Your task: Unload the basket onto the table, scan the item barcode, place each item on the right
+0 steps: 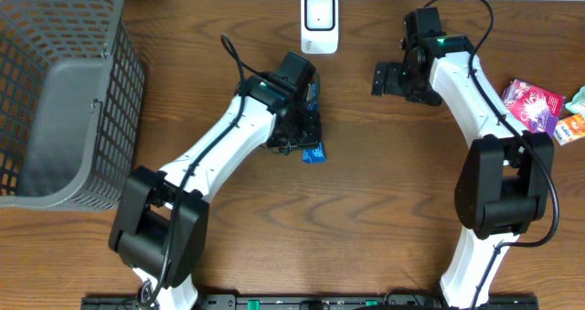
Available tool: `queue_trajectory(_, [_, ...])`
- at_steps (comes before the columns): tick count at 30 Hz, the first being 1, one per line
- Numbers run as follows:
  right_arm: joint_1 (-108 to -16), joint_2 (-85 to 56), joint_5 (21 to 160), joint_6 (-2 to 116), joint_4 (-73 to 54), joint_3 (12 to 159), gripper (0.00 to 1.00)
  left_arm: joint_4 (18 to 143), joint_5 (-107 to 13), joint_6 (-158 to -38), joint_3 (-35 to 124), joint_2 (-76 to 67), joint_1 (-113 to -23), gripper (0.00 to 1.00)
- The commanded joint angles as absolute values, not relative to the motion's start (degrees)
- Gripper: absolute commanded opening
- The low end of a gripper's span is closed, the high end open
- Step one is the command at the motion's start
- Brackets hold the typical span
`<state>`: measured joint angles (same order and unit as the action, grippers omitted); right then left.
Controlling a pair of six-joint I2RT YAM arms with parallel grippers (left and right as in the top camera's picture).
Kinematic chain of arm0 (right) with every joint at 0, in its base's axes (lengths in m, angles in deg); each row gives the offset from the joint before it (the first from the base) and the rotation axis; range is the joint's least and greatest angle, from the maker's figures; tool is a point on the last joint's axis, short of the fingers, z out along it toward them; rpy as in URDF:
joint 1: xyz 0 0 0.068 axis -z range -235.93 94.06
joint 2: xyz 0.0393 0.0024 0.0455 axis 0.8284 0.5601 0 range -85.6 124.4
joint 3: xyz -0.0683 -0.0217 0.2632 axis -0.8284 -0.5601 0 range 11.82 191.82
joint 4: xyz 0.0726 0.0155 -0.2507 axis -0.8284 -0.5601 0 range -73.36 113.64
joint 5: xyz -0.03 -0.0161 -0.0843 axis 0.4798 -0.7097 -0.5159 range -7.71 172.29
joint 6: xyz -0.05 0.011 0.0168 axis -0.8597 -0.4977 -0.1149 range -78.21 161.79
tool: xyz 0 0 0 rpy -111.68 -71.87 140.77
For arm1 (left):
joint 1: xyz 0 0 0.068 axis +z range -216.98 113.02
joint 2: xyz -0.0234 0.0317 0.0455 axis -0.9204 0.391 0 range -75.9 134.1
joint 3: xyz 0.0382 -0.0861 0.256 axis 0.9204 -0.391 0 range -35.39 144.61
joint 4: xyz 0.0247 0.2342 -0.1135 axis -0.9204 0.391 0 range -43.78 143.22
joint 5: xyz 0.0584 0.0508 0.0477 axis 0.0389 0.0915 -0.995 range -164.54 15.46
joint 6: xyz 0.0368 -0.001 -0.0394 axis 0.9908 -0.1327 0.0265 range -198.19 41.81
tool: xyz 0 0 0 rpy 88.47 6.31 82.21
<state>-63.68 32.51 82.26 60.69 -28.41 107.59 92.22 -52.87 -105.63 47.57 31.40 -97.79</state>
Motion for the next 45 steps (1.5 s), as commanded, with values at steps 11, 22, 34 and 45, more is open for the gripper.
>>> queue_trajectory(11, [-64.3,31.7,81.5,61.5,-28.4,107.3,0.99,87.5,-73.9,-103.9,47.5,35.8,-101.8,0.43])
queue_trajectory(22, [-64.3,31.7,81.5,61.5,-28.5,107.3,0.99,82.0,-74.0,-101.2,47.5,35.8,-104.3,0.62])
queue_trajectory(34, [-64.3,31.7,81.5,61.5,-28.4,107.3,0.99,81.0,-84.2,-107.0,47.5,35.8,-102.9,0.60])
queue_trajectory(45, [-64.3,31.7,81.5,61.5,-28.4,107.3,0.99,76.3,-52.1,-113.2,43.9,35.8,-92.5,0.60])
